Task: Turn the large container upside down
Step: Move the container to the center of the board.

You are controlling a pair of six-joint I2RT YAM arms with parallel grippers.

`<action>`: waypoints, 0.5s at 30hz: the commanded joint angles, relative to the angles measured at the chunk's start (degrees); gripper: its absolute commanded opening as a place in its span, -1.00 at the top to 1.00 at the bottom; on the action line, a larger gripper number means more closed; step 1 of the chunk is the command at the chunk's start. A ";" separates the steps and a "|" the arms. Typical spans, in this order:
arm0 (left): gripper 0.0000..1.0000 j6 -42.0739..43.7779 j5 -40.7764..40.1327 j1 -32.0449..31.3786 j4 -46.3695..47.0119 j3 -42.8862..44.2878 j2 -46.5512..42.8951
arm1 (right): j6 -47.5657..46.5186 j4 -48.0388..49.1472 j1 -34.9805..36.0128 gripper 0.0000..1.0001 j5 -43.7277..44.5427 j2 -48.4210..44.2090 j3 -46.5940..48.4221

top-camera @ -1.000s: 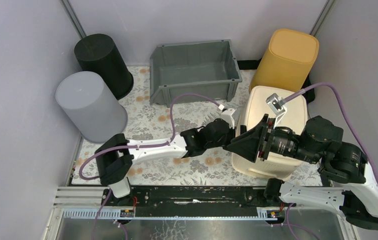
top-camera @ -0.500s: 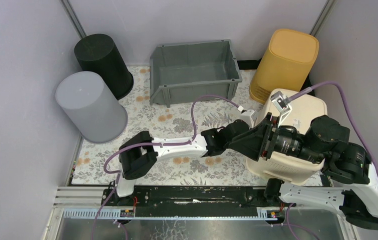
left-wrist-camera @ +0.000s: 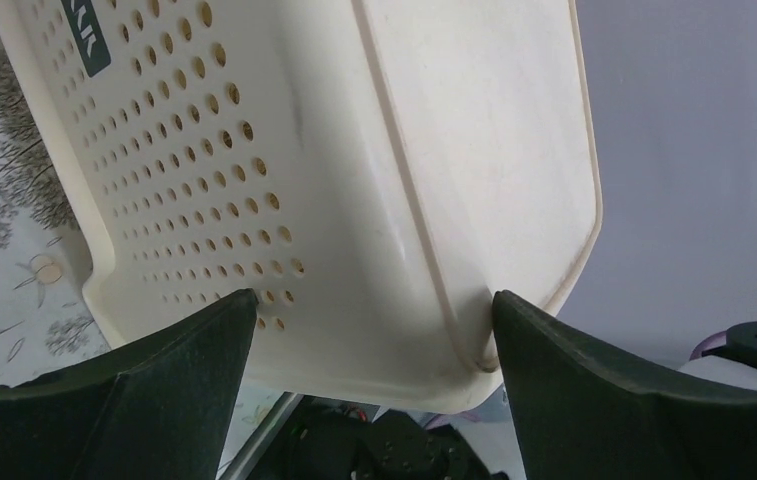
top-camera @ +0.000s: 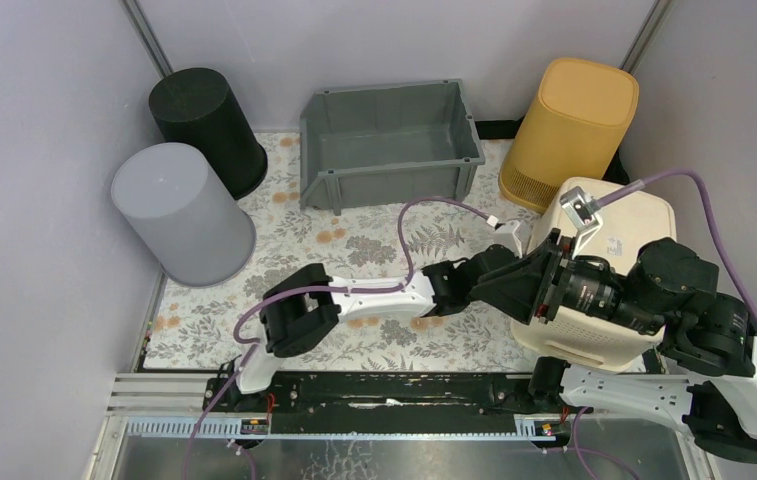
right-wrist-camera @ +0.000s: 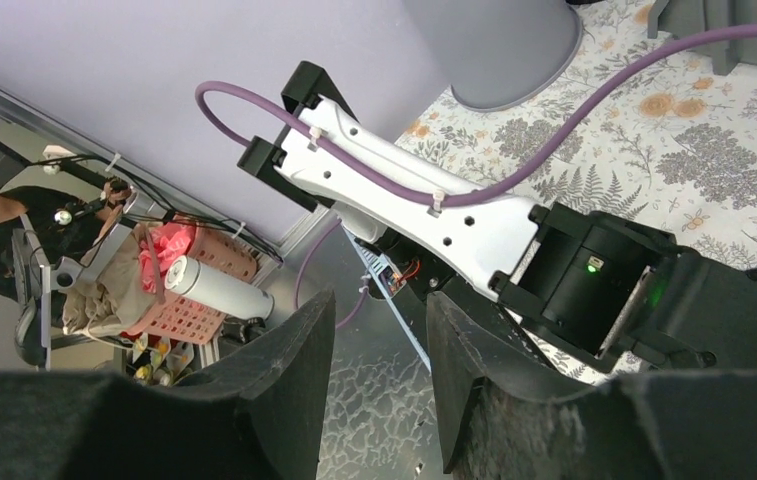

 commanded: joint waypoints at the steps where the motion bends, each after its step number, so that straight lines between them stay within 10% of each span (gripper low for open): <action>1: -0.86 0.90 -1.37 -1.09 -10.73 1.77 7.78 | 0.20 0.20 0.18 0.08 1.81 -0.57 1.03; 15: -0.91 1.97 -0.69 0.52 -8.60 7.94 14.45 | 0.06 -0.66 0.26 0.05 3.30 -0.97 0.25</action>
